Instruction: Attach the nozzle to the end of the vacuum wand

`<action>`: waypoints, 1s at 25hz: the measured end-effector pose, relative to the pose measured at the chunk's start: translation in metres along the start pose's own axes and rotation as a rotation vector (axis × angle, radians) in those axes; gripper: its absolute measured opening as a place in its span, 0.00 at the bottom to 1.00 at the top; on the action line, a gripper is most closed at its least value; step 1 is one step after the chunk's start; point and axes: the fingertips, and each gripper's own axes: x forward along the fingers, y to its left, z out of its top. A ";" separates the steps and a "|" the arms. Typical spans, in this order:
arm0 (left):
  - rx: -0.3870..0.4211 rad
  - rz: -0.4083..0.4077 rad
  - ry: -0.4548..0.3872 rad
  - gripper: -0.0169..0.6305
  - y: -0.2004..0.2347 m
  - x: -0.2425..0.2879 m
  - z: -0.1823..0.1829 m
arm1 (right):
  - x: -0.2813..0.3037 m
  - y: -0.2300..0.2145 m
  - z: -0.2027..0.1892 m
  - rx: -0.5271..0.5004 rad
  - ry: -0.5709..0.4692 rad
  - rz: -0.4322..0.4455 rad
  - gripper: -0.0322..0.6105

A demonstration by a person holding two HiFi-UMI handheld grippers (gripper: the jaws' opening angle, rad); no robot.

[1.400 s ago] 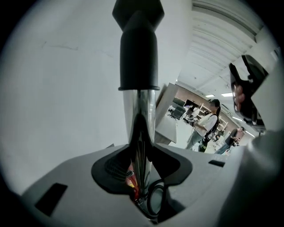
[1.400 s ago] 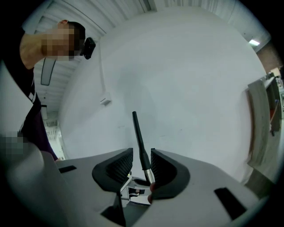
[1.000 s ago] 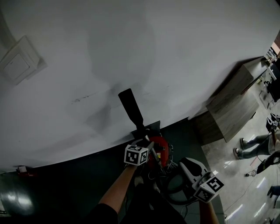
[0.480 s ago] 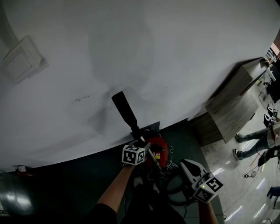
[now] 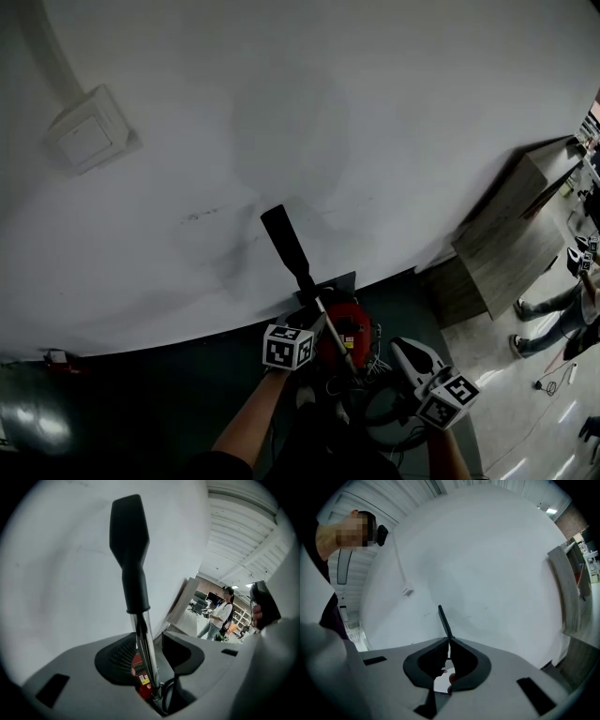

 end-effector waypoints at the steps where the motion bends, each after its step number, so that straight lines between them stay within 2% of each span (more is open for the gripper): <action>1: 0.023 0.020 -0.020 0.29 -0.002 -0.009 0.007 | 0.002 0.002 0.002 0.000 -0.009 0.008 0.09; 4: 0.102 0.058 -0.092 0.25 -0.015 -0.037 0.033 | 0.008 0.007 0.009 -0.004 -0.035 0.027 0.09; 8: 0.108 0.039 -0.214 0.16 -0.042 -0.075 0.067 | 0.013 0.017 0.018 -0.030 -0.061 0.032 0.09; 16: 0.206 -0.007 -0.424 0.04 -0.112 -0.155 0.123 | 0.019 0.053 0.051 -0.021 -0.166 0.107 0.08; 21: 0.244 -0.003 -0.495 0.03 -0.141 -0.193 0.136 | 0.016 0.076 0.063 -0.010 -0.211 0.140 0.08; 25: 0.239 0.004 -0.521 0.03 -0.149 -0.210 0.137 | 0.016 0.085 0.058 -0.053 -0.186 0.131 0.08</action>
